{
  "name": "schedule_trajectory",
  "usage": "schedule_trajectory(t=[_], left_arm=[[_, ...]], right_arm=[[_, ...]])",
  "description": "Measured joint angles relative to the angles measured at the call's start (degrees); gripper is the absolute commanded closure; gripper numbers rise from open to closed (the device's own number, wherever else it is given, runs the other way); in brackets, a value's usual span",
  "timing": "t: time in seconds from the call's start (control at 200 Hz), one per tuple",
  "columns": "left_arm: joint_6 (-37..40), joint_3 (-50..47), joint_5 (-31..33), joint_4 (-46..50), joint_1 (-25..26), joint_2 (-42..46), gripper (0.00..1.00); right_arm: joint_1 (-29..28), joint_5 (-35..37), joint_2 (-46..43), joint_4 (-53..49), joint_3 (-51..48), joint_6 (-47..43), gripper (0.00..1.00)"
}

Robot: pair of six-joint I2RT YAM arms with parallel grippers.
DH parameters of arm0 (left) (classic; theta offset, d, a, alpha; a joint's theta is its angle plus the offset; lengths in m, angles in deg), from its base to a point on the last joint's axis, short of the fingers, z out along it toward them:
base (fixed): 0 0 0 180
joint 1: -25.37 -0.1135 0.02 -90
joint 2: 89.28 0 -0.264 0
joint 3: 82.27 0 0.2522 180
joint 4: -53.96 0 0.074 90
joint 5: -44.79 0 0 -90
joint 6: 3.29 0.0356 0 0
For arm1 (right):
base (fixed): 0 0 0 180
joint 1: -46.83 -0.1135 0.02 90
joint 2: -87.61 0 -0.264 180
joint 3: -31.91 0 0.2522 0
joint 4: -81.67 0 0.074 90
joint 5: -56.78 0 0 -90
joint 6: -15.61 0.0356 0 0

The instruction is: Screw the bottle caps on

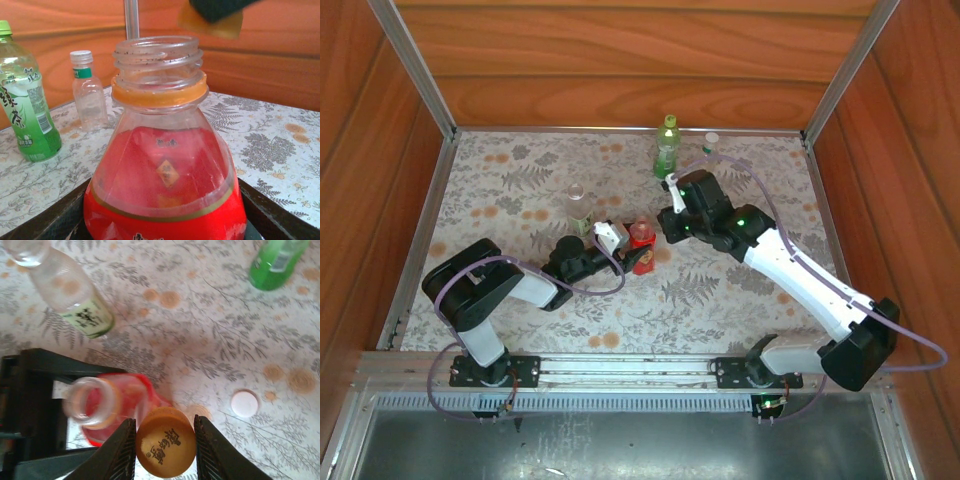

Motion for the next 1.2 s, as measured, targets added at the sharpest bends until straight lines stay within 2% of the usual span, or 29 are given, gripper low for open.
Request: schedule_trajectory(t=[0.17,0.405,0.894,1.199], left_arm=[[0.02,0.00,-0.11,0.00,0.00,-0.02,0.34],[0.07,0.00,-0.42,0.02,0.02,-0.02,0.34],[0.17,0.00,-0.94,0.02,0.02,-0.02,0.34],[0.44,0.00,-1.36,0.04,0.02,-0.02,0.34]], right_arm=[[-2.38,-0.83,2.23,0.44,3.72,-1.03,0.67],[-2.80,-1.73,6.16,0.35,4.76,-2.32,0.67],[-3.39,-4.66,8.11,-1.40,7.13,-4.63,0.68],[-4.31,-3.23,8.35,-3.43,7.98,-6.88,0.69]])
